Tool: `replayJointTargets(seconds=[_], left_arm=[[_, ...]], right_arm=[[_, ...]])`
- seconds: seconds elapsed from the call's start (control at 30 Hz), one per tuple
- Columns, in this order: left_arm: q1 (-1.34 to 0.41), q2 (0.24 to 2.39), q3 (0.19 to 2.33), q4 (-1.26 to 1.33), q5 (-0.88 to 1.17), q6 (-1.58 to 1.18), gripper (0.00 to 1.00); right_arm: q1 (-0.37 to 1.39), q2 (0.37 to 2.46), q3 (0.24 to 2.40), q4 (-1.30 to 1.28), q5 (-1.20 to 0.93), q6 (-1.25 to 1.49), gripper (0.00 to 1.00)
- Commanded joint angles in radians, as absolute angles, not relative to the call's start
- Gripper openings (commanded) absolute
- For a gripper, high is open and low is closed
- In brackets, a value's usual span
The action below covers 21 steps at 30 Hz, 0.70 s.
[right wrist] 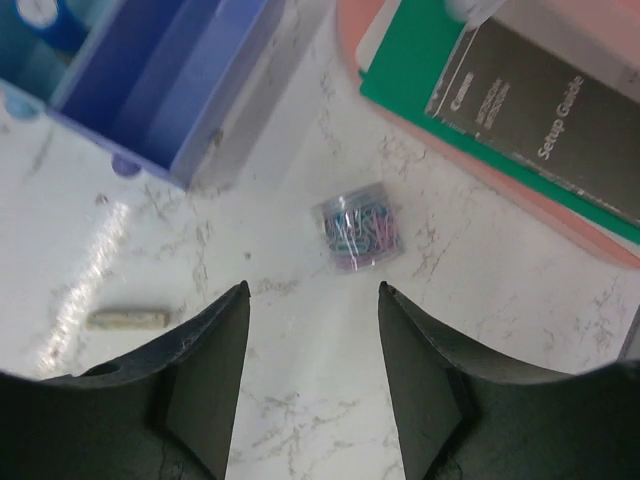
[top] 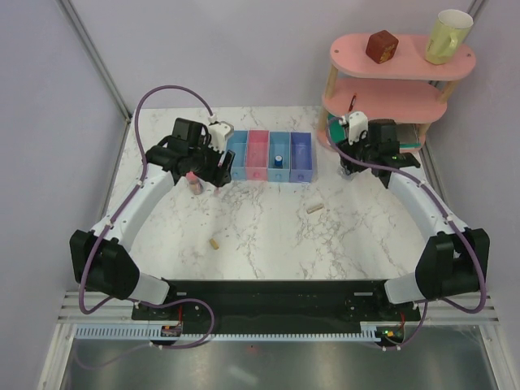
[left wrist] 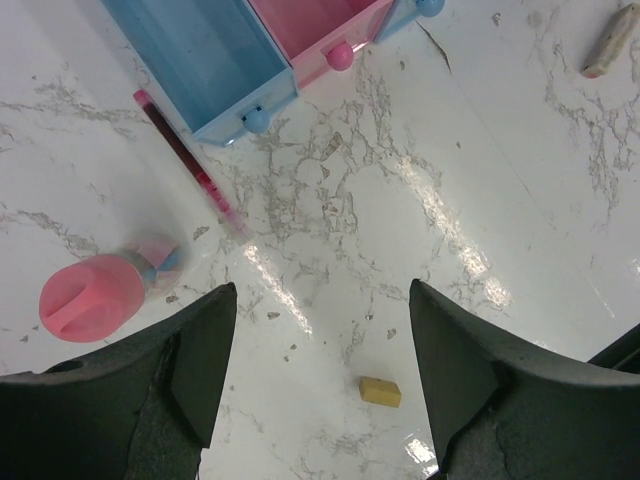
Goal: Sort the stationery into containers
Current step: Pick up the pen from the corner of the board.
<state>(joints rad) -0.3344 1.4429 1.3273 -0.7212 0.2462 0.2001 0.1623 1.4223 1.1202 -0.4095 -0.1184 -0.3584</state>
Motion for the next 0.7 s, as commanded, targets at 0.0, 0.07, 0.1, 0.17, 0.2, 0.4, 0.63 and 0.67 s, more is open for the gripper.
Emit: replayJointTargets(seconds=[0.0,0.07,0.1,0.17,0.2,0.4,0.63,0.67], left_arm=[[-0.342,1.419,1.368,-0.735,0.270,0.233,0.77],[-0.344,1.416,1.371,-0.736,0.268,0.233,0.77],[-0.344,1.416,1.371,-0.738,0.267,0.235,0.77],[-0.345,1.410,1.373,-0.741,0.267,0.236,0.77],[-0.345,1.408,1.373,-0.741,0.265,0.235,0.77],[-0.345,1.396,1.367,-0.742,0.261,0.242,0.77],[-0.347,1.414,1.376,-0.742,0.275,0.236,0.77],[-0.348,1.419,1.379,-0.744,0.273,0.235,0.78]], right_arm=[[0.132,1.454,1.285,-0.383,-0.224,-0.075,0.61],[0.124,1.479,1.347,-0.383,-0.270,0.028,0.61],[0.117,1.503,1.367,-0.383,-0.285,0.061,0.61],[0.110,1.529,1.419,-0.377,-0.314,0.128,0.61],[0.109,1.554,1.433,-0.373,-0.319,0.141,0.60],[0.106,1.591,1.473,-0.344,-0.273,0.192,0.56],[0.098,1.583,1.467,-0.293,-0.187,0.236,0.54],[0.097,1.582,1.462,-0.284,-0.177,0.242,0.54]])
